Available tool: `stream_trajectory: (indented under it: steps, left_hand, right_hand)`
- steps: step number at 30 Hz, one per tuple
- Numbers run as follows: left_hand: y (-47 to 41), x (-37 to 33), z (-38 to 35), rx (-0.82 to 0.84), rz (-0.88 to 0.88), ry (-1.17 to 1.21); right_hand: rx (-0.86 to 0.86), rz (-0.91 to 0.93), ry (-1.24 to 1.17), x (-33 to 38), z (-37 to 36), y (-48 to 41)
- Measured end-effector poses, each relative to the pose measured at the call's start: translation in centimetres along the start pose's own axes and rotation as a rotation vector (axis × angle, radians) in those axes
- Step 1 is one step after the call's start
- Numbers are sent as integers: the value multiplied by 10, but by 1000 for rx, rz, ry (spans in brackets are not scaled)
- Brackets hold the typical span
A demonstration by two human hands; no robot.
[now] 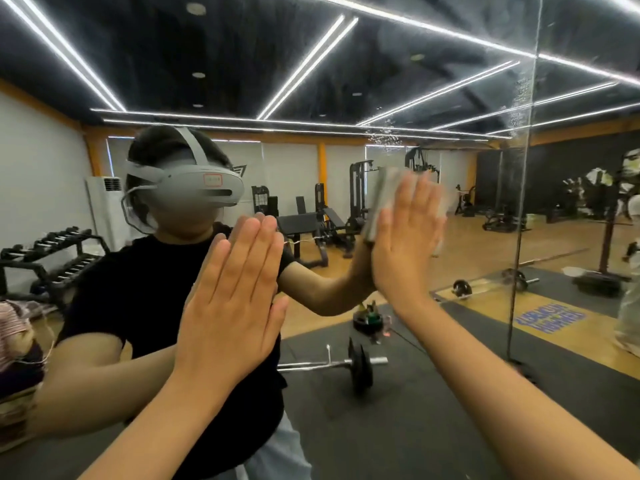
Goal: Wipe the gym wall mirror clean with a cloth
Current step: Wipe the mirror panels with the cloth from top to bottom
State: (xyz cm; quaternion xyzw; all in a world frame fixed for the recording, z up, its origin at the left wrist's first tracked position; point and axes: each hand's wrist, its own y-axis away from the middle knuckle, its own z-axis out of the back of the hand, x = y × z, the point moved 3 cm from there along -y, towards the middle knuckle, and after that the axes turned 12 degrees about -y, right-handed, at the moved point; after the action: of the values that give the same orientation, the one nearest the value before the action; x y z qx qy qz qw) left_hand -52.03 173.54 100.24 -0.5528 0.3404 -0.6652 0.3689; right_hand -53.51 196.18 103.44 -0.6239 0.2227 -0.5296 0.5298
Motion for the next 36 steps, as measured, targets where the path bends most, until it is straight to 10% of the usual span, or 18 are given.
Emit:
stream_trajectory:
  steps: [9, 19, 30, 36]
  left_hand:
    - [4, 10, 4, -53, 285, 74]
    - [1, 8, 10, -3, 313, 106]
    - [-58, 42, 17, -67, 402, 107]
    - [-58, 40, 10, -20, 354, 16]
  right_hand:
    - [271, 712, 35, 75, -48, 75]
    - [-35, -108, -42, -9, 19, -52]
    - [193, 693, 55, 117, -38, 8]
    - [142, 521, 71, 46, -9, -32]
